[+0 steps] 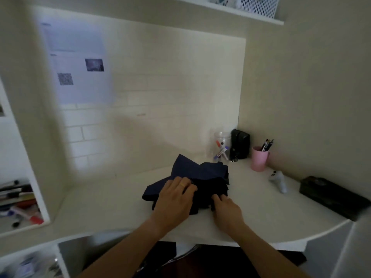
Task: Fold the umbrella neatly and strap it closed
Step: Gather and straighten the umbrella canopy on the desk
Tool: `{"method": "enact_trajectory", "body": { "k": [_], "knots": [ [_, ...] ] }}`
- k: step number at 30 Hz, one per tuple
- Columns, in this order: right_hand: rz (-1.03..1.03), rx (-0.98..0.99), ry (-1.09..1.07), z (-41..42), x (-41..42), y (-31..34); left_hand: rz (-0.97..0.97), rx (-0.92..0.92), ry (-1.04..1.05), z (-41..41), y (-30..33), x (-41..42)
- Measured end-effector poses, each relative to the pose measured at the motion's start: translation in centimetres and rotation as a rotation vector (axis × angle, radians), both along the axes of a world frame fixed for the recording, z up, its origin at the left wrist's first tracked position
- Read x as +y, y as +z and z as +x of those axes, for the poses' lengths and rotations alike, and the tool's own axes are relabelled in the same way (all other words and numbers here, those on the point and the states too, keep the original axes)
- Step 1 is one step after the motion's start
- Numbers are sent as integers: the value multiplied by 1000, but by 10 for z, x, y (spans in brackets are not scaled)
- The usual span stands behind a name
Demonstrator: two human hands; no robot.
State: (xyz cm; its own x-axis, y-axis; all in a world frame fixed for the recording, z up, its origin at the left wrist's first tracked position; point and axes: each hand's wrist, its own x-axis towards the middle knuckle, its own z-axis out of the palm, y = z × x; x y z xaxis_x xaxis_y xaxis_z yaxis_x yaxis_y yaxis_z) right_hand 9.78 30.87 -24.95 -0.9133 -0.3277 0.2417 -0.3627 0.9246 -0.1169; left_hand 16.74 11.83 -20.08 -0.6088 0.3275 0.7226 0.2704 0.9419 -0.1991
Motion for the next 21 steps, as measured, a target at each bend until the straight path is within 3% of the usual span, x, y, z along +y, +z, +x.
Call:
{"method": "enact_trajectory", "body": {
  "k": [4, 7, 10, 13, 17, 21],
  "knots": [
    [-188, 70, -48, 2, 1, 3, 161, -75, 133, -14, -1, -9],
    [-270, 97, -42, -11, -2, 5, 212, -416, 196, -37, -16, -14],
    [-206, 39, 12, -31, -7, -3, 209, -804, 144, -56, -37, -19],
    [-137, 14, 31, -45, -17, -17, 255, -988, -8, -62, -45, -26],
    [-235, 72, 69, -56, -21, -24, 605, -883, -268, -67, -24, -34],
    [-398, 246, 109, -57, -19, 4, 623, -382, -95, -66, 23, -46]
  ]
}}
